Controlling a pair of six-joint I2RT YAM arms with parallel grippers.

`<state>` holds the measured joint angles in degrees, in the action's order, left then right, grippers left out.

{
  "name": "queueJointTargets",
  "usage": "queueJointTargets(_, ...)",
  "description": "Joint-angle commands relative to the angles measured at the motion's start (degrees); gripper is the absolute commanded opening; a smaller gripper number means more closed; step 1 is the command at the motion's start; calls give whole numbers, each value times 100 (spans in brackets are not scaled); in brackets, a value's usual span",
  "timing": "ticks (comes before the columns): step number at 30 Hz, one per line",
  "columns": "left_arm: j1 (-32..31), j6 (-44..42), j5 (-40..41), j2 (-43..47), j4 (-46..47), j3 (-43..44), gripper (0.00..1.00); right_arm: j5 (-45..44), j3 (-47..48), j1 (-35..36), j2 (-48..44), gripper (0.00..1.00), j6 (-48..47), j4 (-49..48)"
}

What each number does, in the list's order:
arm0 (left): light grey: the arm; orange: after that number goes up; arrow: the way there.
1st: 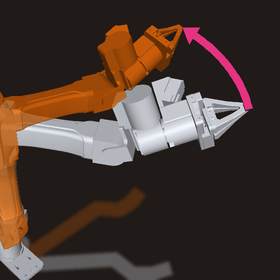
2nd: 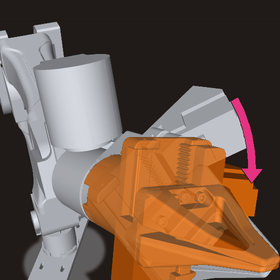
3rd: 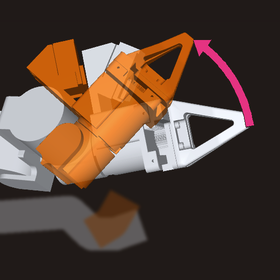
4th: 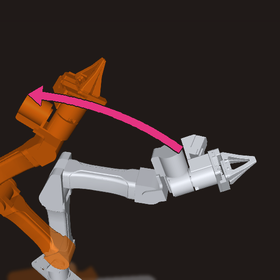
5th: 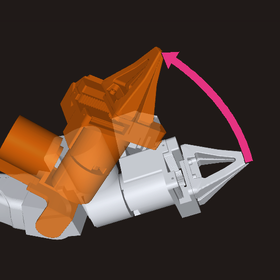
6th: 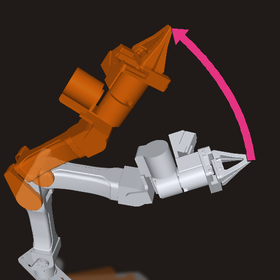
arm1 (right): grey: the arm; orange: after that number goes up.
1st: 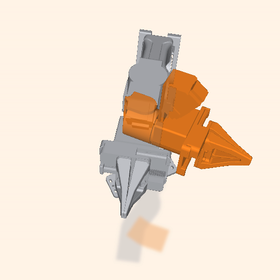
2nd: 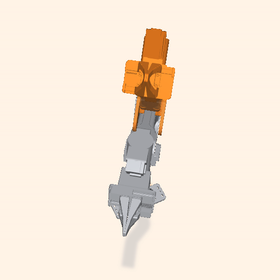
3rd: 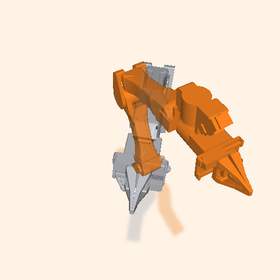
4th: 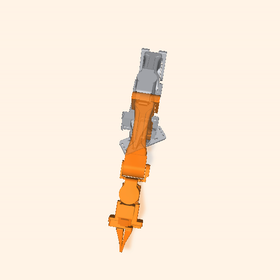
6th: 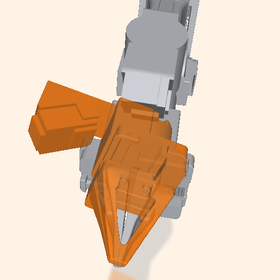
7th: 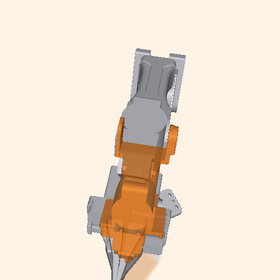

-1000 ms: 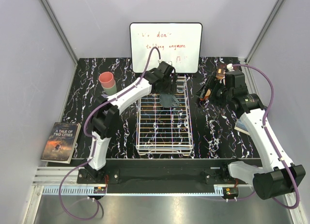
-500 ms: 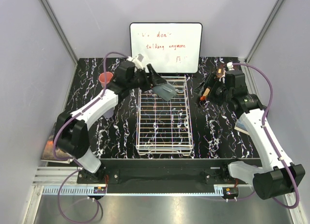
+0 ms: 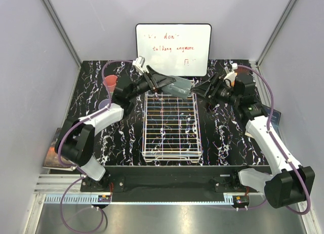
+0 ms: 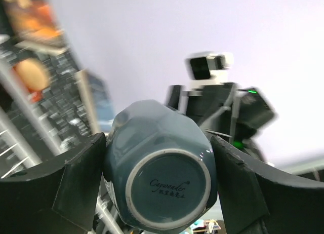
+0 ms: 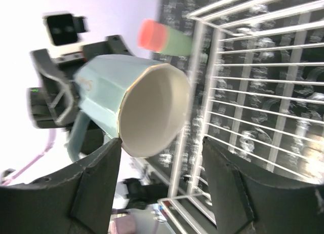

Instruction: Unload the cups from the dish rack

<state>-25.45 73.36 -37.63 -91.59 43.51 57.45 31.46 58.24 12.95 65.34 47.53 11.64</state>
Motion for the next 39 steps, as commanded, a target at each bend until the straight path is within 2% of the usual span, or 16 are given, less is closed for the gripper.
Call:
queueJointTargets(1,5,776,-333,124,1890,47,0,685,-119,23,14,70,669,-1346)
queueJointTargets(5,-65,846,-394,106,2021,29,0,826,-269,32,-30,70,1047,-2059)
queueJointTargets(13,-249,846,-438,45,2004,64,0,1002,-260,41,66,70,1302,-2560)
queueJointTargets(16,-372,829,-456,1,1978,126,0,1134,-260,41,207,65,1434,-2745)
queueJointTargets(23,-584,802,-518,-148,1942,267,0,1389,-313,85,444,39,1698,-3132)
queueJointTargets(24,-601,802,-509,-157,1925,275,0,1415,-313,111,453,32,1698,-3150)
queueJointTargets(26,-601,767,-526,-175,1881,284,0,1529,-287,120,479,26,1716,-3176)
queueJointTargets(27,-601,767,-526,-192,1855,284,0,1556,-269,137,506,16,1707,-3177)
queueJointTargets(30,-601,741,-544,-245,1828,337,0,1731,-217,181,558,6,1716,-3194)
queueJointTargets(31,-601,732,-544,-263,1811,354,0,1784,-199,216,576,0,1707,-3185)
queueJointTargets(35,-592,662,-535,-333,1696,451,0,1907,-173,278,506,0,1576,-3045)
queueJointTargets(39,-540,600,-500,-412,1408,521,0,1671,-155,287,182,0,1207,-2353)
